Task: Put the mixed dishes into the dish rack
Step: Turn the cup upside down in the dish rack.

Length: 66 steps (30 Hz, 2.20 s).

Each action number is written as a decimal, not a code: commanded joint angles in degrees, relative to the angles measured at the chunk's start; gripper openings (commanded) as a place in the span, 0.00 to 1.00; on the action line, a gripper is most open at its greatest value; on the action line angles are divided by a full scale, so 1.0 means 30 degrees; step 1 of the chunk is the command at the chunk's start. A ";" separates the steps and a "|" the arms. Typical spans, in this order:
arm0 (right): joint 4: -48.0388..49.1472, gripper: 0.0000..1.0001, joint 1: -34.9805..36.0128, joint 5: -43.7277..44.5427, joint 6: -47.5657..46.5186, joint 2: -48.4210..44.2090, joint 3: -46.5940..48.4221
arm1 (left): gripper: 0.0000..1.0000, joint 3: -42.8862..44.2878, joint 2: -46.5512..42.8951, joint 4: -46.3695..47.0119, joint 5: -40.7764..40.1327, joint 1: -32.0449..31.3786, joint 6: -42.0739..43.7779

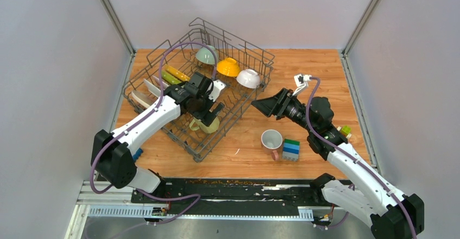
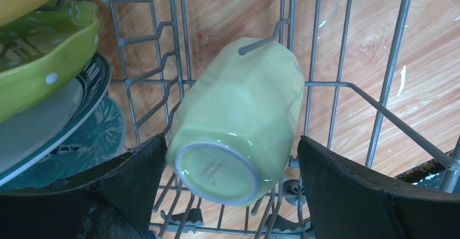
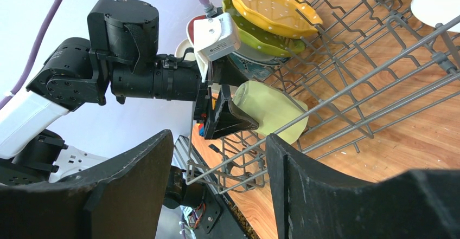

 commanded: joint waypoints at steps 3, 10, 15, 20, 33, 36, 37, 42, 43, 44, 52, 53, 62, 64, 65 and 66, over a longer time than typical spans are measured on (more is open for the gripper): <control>0.0137 0.64 -0.0055 0.0326 -0.0278 -0.0259 0.0086 | 0.99 0.0626 -0.0520 0.0179 -0.0130 0.0005 -0.0278; 0.0050 0.64 -0.0061 0.0412 -0.0287 -0.0245 0.0072 | 0.85 0.0649 -0.0736 0.0229 0.0305 0.0022 -0.0285; -0.0009 0.64 -0.0061 0.0426 -0.0273 -0.0142 0.0085 | 0.80 0.0594 -0.1180 0.0447 0.1611 0.0011 0.0045; -0.0009 0.64 -0.0055 0.0475 -0.0265 -0.0142 0.0061 | 0.82 0.0326 -0.1555 0.1034 0.2025 0.0014 -0.0057; -0.0207 0.64 -0.0048 0.0646 -0.0234 -0.0345 -0.0029 | 0.99 0.0735 -0.0661 0.0183 0.0763 -0.0015 -0.0446; -0.0294 0.64 -0.0055 0.0740 -0.0293 -0.0345 -0.0002 | 1.00 0.0702 -0.1203 0.0257 -0.0052 0.0005 -0.0522; -0.0345 0.64 -0.0058 0.0783 -0.0287 -0.0346 -0.0002 | 1.00 0.0671 -0.1350 0.0381 -0.0143 0.0007 -0.0563; -0.0596 0.64 -0.0066 0.0948 -0.0311 -0.0322 0.0005 | 1.00 0.0218 -0.2561 0.1064 -0.0473 0.0016 -0.0803; -0.0705 0.64 -0.0056 0.1036 -0.0344 -0.0351 0.0021 | 1.00 0.0151 -0.2921 0.1322 -0.0660 0.0012 -0.0850; -0.0821 0.64 -0.0040 0.1139 -0.0392 -0.0340 0.0027 | 1.00 -0.0046 -0.3103 0.1463 -0.0769 0.0010 -0.0922; -0.2973 0.64 -0.0057 0.3188 -0.1142 -0.0537 0.0301 | 1.00 -0.1296 -0.5719 0.3604 -0.1698 0.0027 -0.1759; -0.3811 0.64 -0.0055 0.3437 -0.1305 -0.0550 0.0355 | 1.00 -0.1564 -0.6200 0.3849 -0.1633 0.0013 -0.2036; -0.8714 0.64 -0.0046 0.5779 -0.3033 -0.0677 0.0604 | 1.00 -0.3247 -0.8817 0.6903 0.0376 0.0025 -0.3647; -0.9910 0.64 -0.0047 0.5965 -0.3476 -0.0615 0.0738 | 1.00 -0.3394 -0.9048 0.7345 0.1087 0.0018 -0.3845; -1.0475 0.64 -0.0054 0.5985 -0.3600 -0.0571 0.0772 | 1.00 -0.3413 -0.9111 0.7507 0.1261 0.0028 -0.3880; -1.1100 0.64 -0.0055 0.5925 -0.3722 -0.0532 0.0762 | 1.00 -0.3441 -0.9194 0.7588 0.1561 0.0021 -0.3987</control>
